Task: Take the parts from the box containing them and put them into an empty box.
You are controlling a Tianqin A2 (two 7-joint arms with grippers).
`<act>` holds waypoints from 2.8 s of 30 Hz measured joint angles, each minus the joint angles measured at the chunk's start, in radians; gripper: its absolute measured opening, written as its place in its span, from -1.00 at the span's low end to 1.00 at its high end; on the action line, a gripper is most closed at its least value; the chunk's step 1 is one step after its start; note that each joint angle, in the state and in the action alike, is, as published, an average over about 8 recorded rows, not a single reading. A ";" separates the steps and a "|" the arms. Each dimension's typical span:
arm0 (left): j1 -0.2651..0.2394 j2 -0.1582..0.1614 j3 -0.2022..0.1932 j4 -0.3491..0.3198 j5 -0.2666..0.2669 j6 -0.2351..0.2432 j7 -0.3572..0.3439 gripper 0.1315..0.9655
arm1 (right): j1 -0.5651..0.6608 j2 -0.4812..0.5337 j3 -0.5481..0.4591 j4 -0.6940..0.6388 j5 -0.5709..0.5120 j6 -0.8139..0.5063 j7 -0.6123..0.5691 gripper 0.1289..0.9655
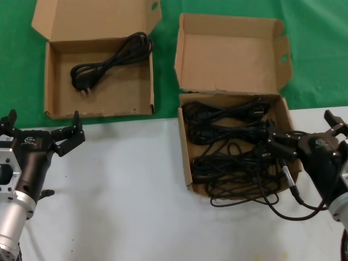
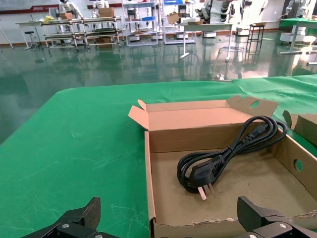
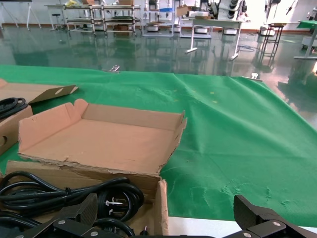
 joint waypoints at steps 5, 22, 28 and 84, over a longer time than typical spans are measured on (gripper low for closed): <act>0.000 0.000 0.000 0.000 0.000 0.000 0.000 1.00 | 0.000 0.000 0.000 0.000 0.000 0.000 0.000 1.00; 0.000 0.000 0.000 0.000 0.000 0.000 0.000 1.00 | 0.000 0.000 0.000 0.000 0.000 0.000 0.000 1.00; 0.000 0.000 0.000 0.000 0.000 0.000 0.000 1.00 | 0.000 0.000 0.000 0.000 0.000 0.000 0.000 1.00; 0.000 0.000 0.000 0.000 0.000 0.000 0.000 1.00 | 0.000 0.000 0.000 0.000 0.000 0.000 0.000 1.00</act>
